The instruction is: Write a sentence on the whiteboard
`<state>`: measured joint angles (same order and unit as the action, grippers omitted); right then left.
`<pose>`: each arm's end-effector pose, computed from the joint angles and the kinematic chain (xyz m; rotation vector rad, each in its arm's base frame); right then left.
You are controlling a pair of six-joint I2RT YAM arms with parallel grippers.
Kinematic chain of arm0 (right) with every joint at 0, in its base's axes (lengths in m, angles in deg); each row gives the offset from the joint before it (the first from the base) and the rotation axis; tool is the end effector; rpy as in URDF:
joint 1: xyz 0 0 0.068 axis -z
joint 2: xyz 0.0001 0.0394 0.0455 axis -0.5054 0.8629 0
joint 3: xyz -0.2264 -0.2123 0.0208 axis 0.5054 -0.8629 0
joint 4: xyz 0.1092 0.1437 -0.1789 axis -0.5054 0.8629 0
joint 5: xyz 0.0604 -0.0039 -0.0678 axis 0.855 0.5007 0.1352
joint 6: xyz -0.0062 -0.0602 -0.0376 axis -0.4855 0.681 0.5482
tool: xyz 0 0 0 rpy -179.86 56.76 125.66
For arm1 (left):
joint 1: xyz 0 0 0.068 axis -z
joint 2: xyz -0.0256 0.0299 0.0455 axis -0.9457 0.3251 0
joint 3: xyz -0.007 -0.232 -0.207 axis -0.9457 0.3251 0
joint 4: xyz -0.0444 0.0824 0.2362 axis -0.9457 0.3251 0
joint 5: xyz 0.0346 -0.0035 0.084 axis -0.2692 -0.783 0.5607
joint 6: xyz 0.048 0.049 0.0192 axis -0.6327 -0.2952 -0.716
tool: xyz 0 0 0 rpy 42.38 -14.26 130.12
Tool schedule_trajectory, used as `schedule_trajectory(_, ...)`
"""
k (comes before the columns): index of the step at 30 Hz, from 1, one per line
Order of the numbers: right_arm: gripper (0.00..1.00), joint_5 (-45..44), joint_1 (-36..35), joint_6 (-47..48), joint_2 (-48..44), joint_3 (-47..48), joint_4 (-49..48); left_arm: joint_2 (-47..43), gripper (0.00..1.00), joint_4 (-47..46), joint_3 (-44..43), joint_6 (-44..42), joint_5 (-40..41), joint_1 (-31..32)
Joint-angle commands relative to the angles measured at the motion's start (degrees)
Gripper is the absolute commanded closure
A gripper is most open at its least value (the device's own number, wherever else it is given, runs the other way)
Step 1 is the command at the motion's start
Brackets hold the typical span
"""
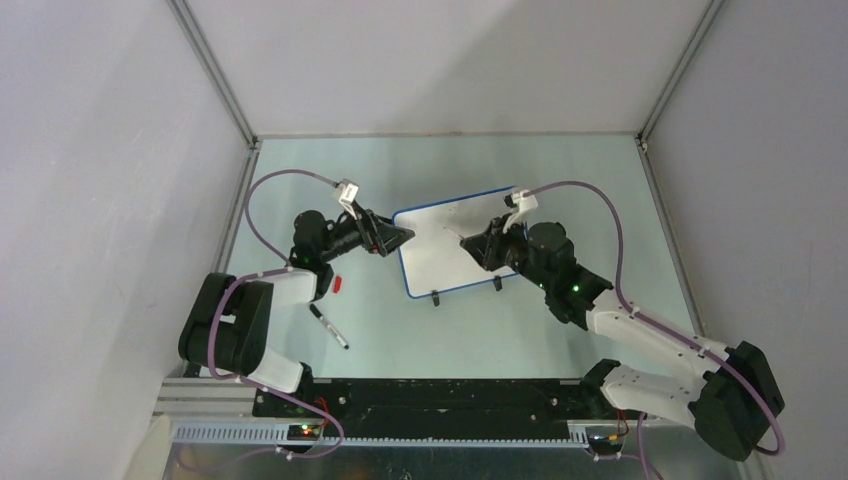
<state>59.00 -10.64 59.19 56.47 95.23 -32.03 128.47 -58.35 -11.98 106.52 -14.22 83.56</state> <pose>0.1809 0.1609 0.3160 -0.3475 1.8128 0.8179 0.2787 -0.1039 0.2491 0.3463 1.7074 -1.2076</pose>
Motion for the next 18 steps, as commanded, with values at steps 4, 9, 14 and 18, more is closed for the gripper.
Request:
schedule_trajectory(4, 1.0, 1.4, -0.7, 0.5, 2.9, 7.3, -2.3, -1.8, 0.46, 1.3, -2.2, -2.4, -0.2, 0.2)
schedule_trajectory(9, 1.0, -2.0, -2.0, 3.3, 3.4, 7.2, -0.1, -0.1, 0.53, -1.1, -2.8, -0.1, -2.0, 0.1)
schedule_trajectory(14, 1.0, -4.5, -2.5, 3.9, 2.7, 4.2, -1.7, 0.2, 0.55, 0.1, -3.3, 0.0, -1.6, 0.2)
schedule_trajectory(18, 1.0, -5.1, -2.8, 4.2, 1.4, 1.4, -4.3, -0.3, 0.61, 1.7, -3.5, -0.5, -1.0, 0.2)
